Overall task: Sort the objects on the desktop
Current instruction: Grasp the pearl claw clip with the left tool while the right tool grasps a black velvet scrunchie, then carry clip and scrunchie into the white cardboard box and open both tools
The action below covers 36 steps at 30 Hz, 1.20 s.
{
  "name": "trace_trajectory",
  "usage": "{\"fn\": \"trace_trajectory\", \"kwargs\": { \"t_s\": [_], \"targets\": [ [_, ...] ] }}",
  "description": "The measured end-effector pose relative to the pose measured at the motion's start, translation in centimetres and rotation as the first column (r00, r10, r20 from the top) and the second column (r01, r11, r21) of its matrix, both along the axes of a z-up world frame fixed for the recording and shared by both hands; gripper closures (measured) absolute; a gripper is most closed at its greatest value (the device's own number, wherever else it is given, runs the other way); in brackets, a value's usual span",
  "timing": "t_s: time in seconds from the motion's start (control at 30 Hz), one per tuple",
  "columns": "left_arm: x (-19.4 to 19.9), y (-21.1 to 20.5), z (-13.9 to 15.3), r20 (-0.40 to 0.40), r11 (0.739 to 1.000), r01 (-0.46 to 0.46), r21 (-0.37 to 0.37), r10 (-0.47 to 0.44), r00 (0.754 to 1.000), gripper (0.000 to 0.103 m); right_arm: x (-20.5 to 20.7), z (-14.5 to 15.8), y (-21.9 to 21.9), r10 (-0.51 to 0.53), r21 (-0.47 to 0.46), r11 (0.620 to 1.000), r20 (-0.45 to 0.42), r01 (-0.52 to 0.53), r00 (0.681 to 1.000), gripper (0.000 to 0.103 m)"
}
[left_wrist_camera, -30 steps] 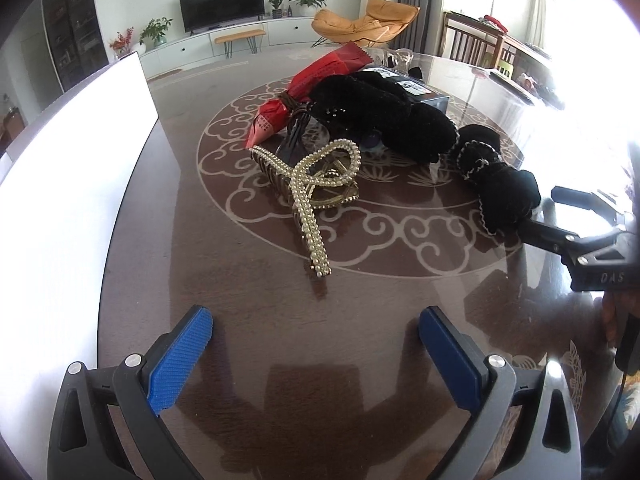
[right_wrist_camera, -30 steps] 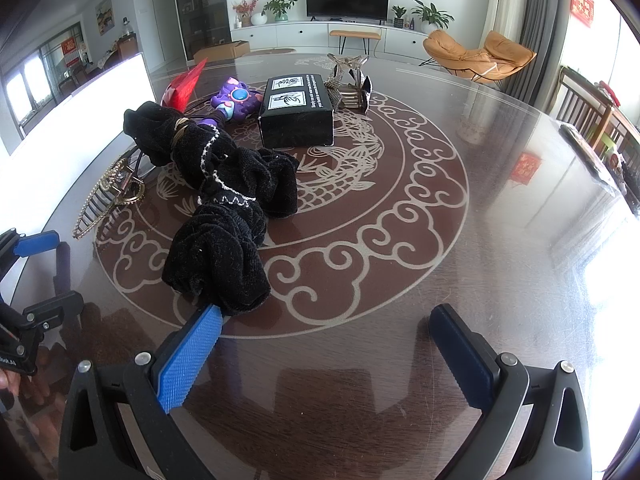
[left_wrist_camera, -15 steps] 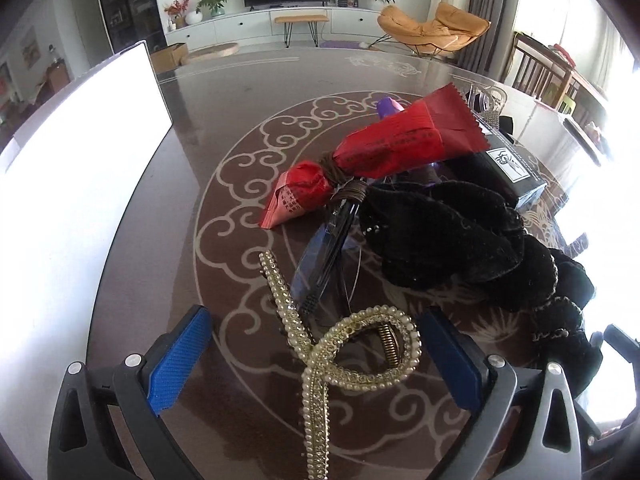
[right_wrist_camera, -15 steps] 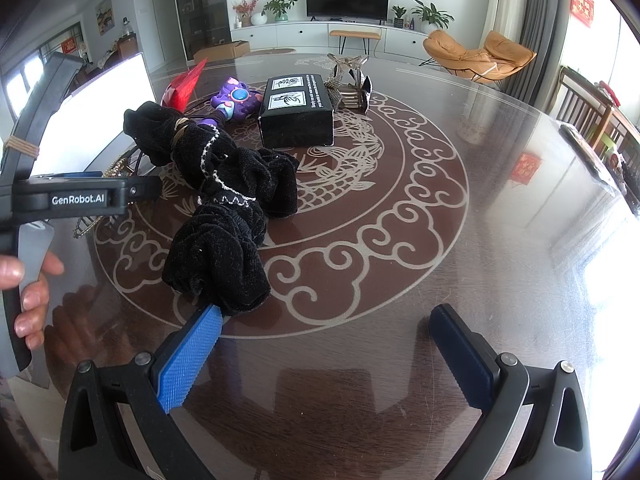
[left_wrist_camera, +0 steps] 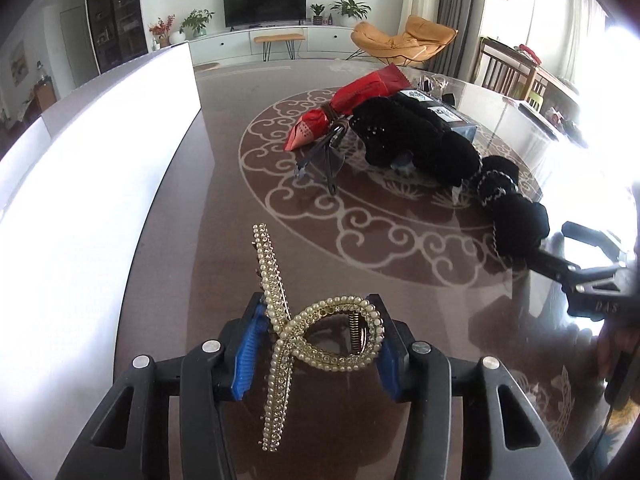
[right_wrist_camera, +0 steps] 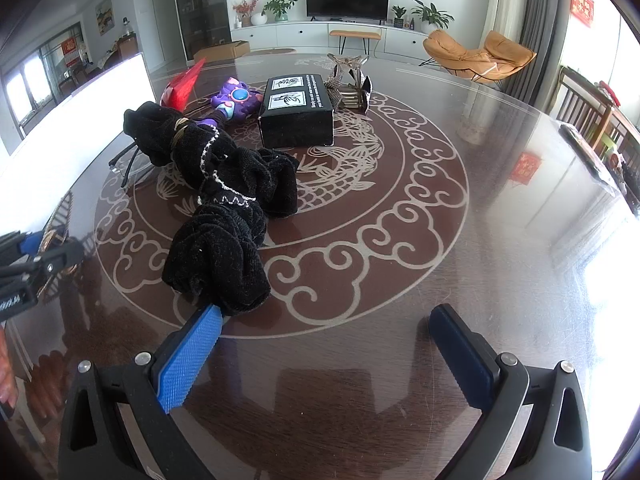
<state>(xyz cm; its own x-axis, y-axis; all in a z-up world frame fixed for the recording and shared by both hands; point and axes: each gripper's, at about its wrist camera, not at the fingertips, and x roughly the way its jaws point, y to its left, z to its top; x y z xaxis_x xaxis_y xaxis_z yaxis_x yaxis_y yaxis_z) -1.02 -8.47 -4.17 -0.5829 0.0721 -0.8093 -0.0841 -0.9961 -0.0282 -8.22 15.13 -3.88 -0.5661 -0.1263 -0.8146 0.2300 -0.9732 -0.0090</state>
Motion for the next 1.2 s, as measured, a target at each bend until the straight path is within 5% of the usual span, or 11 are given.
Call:
{"fn": "trace_trajectory", "kwargs": {
  "t_s": [0.1, 0.23, 0.37, 0.4, 0.43, 0.5, 0.73, 0.9, 1.07, 1.2],
  "targets": [
    [1.4, -0.2, 0.2, -0.005, 1.0, 0.001, 0.003, -0.001, 1.0, 0.054, -0.3, 0.4, -0.3, 0.027, -0.011, 1.0, 0.048, -0.026, 0.999, 0.0],
    [1.7, -0.2, 0.1, -0.02, 1.0, -0.008, 0.006, 0.008, 1.0, 0.054, -2.7, 2.7, -1.4, 0.059, -0.224, 0.974, 0.175, -0.019, 0.983, 0.0],
    [1.7, -0.7, 0.3, -0.008, 0.999, -0.017, 0.038, 0.017, 1.0, 0.056, -6.4, 3.1, -4.7, 0.024, -0.124, 0.992, 0.21, 0.002, 0.977, 0.003],
    [1.9, -0.9, 0.4, -0.002, 0.998, -0.015, 0.053, 0.015, 1.0, 0.057, -7.2, 2.7, -5.1, 0.016, -0.108, 0.994, 0.238, 0.01, 0.971, 0.02],
    [2.5, -1.0, 0.5, 0.001, 0.998, -0.012, 0.066, 0.012, 1.0, 0.057, -7.6, 2.3, -5.4, 0.026, -0.104, 0.995, 0.259, 0.001, 0.965, 0.051],
    [3.5, -1.3, 0.7, -0.012, 0.996, 0.0, 0.086, 0.001, 1.0, 0.057, -7.3, 2.8, -5.7, 0.051, -0.061, 0.997, 0.222, -0.039, 0.974, 0.069],
    [7.0, -1.2, 3.0, -0.086, 0.985, 0.044, 0.169, -0.03, 0.996, 0.057, -2.0, 6.3, -2.1, 0.092, -0.056, 0.995, 0.123, -0.086, 0.988, 0.069],
    [8.7, -2.6, 7.4, -0.154, 0.962, 0.046, 0.269, -0.004, 0.988, 0.057, 0.5, 7.5, -2.4, 0.131, -0.057, 0.991, 0.111, -0.125, 0.985, 0.069],
    [10.3, -7.6, 13.6, -0.242, 0.96, 0.015, 0.281, 0.055, 0.969, 0.057, 2.1, 12.2, -9.8, 0.266, -0.149, 0.954, 0.026, -0.26, 0.964, 0.069],
    [10.8, -15.1, 15.7, -0.246, 0.961, -0.115, 0.253, 0.179, 0.952, 0.057, 3.7, 16.4, -19.7, 0.438, -0.23, 0.869, -0.059, -0.439, 0.897, 0.069]
  ]
}}
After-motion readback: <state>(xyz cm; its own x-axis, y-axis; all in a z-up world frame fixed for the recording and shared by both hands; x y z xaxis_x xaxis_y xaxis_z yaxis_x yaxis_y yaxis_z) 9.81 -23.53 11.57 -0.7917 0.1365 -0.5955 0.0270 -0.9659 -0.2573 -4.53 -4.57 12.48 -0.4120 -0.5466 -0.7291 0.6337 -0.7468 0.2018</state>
